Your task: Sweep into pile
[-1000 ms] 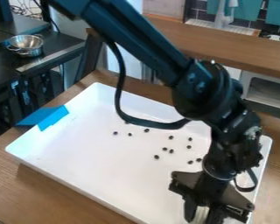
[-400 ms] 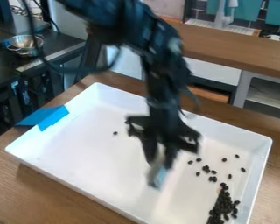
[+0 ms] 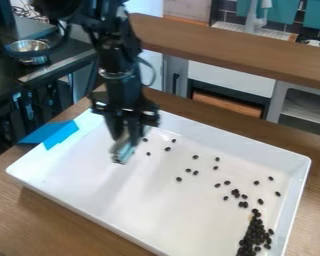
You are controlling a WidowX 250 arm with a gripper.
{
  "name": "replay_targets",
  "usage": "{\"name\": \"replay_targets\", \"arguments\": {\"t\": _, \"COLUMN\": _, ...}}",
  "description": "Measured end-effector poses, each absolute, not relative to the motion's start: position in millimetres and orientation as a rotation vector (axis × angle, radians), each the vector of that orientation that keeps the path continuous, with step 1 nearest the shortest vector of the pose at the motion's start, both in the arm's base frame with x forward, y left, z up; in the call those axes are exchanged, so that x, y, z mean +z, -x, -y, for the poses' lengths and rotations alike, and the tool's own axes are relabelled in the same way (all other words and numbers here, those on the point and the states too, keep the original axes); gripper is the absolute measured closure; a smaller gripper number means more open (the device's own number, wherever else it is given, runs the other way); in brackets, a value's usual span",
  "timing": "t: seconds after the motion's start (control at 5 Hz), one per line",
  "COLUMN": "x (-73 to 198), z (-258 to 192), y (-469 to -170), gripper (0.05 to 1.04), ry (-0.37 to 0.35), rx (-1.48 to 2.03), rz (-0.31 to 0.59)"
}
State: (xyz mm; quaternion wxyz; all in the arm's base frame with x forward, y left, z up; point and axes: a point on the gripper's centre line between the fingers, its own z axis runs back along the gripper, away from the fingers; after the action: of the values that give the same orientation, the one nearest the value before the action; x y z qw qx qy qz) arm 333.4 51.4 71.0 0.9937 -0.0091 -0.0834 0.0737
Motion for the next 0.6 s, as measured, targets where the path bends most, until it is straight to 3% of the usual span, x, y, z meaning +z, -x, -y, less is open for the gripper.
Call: {"name": "replay_targets", "arguments": {"t": 0.6, "x": 35.0, "z": -116.9, "y": -362.9, "gripper": 0.745, "ry": -0.049, "rx": 0.152, "rz": 0.187}}
